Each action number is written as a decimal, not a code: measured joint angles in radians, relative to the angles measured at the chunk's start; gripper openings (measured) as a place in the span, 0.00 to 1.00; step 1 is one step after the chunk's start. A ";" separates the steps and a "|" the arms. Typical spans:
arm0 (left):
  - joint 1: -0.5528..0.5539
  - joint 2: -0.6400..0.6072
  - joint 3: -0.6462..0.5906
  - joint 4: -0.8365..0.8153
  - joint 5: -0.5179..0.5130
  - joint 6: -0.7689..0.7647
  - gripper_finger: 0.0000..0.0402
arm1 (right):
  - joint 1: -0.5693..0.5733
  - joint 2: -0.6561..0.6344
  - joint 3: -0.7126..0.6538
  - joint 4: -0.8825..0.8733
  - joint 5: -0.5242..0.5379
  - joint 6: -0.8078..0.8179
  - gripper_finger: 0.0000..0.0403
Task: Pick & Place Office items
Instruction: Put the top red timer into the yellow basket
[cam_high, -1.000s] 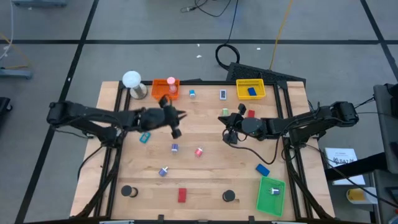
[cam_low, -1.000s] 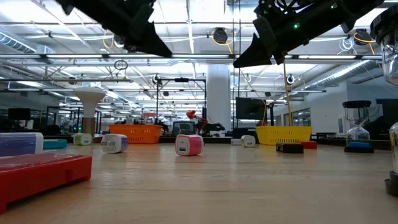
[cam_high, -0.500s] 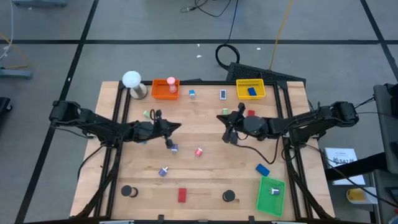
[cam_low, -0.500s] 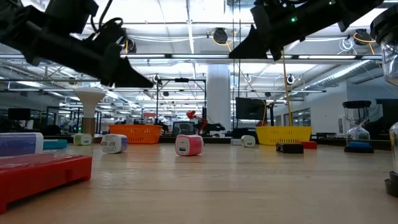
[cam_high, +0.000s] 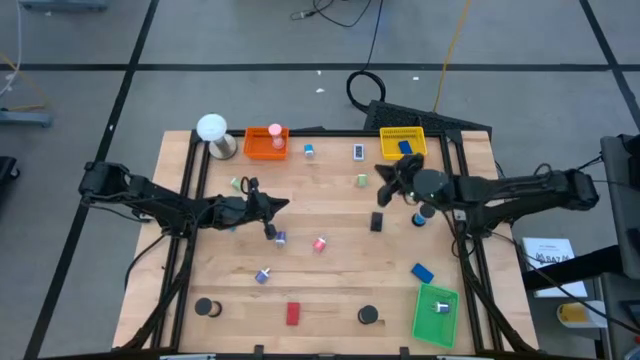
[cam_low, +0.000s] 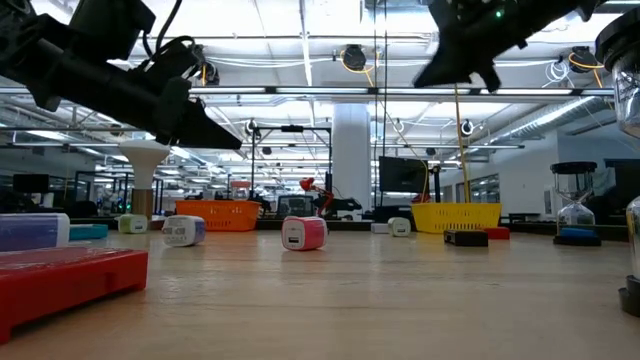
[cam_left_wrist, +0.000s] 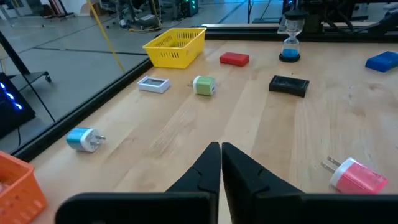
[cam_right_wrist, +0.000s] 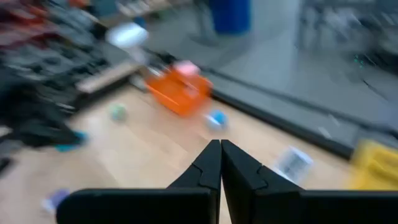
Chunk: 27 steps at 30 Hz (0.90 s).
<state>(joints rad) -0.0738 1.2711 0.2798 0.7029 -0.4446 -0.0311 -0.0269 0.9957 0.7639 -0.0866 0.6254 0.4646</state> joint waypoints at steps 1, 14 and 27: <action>0.000 0.000 0.000 0.000 0.000 0.000 0.07 | -0.018 -0.006 0.020 -0.084 0.000 0.041 0.01; 0.000 0.000 0.000 0.004 0.000 0.000 0.10 | -0.226 0.091 0.213 -0.616 -0.192 0.233 0.07; 0.000 0.000 0.000 0.005 0.000 0.000 0.10 | -0.319 0.133 0.244 -0.818 -0.245 0.328 0.31</action>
<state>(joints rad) -0.0738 1.2712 0.2798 0.7074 -0.4442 -0.0308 -0.3456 1.1291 1.0077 -0.9051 0.3802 0.7923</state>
